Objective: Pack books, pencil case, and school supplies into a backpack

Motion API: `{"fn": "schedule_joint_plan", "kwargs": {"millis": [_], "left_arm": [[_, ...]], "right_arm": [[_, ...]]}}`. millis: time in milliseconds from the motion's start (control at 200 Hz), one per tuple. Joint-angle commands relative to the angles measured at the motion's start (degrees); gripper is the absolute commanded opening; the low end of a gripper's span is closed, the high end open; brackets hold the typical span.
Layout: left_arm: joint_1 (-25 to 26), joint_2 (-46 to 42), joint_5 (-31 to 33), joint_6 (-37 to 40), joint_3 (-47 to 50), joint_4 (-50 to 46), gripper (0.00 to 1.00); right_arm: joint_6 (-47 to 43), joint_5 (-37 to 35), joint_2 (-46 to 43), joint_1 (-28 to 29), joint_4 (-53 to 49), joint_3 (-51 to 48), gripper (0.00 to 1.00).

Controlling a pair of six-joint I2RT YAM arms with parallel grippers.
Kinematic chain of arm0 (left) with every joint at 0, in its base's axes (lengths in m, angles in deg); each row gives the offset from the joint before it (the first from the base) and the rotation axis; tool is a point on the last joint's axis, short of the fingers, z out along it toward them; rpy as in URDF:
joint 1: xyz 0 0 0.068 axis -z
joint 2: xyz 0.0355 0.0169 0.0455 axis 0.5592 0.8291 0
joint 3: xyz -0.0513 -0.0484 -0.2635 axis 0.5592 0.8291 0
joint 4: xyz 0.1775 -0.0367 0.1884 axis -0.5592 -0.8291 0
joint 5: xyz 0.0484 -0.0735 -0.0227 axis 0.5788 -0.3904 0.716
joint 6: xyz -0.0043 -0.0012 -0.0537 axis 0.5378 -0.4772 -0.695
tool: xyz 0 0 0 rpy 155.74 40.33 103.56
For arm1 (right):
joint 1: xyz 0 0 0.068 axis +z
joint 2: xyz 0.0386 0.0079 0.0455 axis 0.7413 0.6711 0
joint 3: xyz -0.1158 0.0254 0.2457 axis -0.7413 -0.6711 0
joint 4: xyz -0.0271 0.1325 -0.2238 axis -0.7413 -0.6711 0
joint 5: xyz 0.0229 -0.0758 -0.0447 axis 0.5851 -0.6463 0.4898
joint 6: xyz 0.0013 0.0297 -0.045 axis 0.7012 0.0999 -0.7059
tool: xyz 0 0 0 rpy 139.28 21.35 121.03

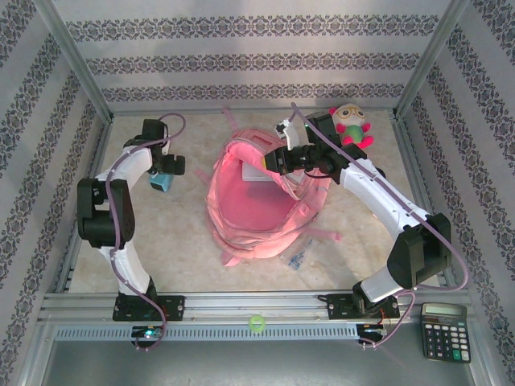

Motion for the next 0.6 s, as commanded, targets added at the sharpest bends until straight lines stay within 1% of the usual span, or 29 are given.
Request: {"fn": "schedule_joint_plan", "kwargs": {"millis": [0,170,245,315,395,500,595], "left_arm": [[-1.77,2.64,1.64,2.63,-2.69,-3.26,0.99],[-2.15,5.78,-0.22,3.55,-2.72,-4.08,1.0],[-2.14,6.11,-0.98,3.51,-1.76,-3.55,0.95],[-2.2,5.79,-1.33,3.23,-0.87,-2.96,0.87],[-2.15,4.5,-1.74,2.56,0.23,-2.55,0.73],[-2.15,0.48,-2.67,1.64,2.27,-2.08,0.6],[-2.16,-5.49,-3.98,0.51,4.73,-1.89,0.5]], "right_arm": [[0.48,1.41,-1.54,0.36,3.65,0.49,0.0],[0.46,1.54,-0.88,0.27,3.52,1.0,0.0],[0.56,1.75,-0.35,0.29,3.59,1.49,0.0],[0.64,1.92,-0.12,0.27,3.58,1.93,0.0],[0.72,2.0,0.15,0.27,3.56,2.23,0.0],[0.91,1.9,0.07,0.27,3.63,2.41,0.0],[1.07,1.83,-0.08,0.27,3.65,2.36,0.0]]}}
